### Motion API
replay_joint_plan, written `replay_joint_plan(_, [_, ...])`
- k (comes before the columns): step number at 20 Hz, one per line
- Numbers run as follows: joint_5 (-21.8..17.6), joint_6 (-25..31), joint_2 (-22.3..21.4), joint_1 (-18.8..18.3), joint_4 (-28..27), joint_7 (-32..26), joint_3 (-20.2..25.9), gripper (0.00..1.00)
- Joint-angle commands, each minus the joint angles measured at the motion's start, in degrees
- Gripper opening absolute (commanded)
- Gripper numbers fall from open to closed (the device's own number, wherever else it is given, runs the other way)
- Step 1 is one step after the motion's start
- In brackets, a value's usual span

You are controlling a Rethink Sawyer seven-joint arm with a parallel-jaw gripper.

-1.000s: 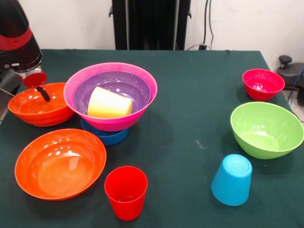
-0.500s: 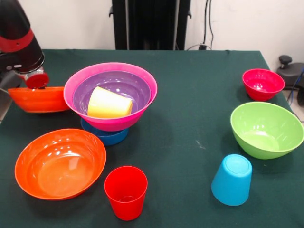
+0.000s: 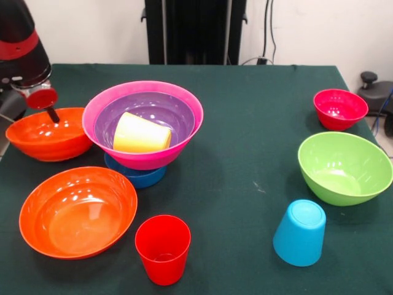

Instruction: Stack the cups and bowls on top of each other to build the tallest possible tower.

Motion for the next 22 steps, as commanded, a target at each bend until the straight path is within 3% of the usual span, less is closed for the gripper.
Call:
replay_joint_plan(1, [-6.13, -0.42, -0.92, 1.76, 2.55, -15.38, -3.94, 0.0])
replay_joint_plan(22, [-4.7, -0.77, -2.83, 1.15, 5.66, -13.36, -3.27, 0.0])
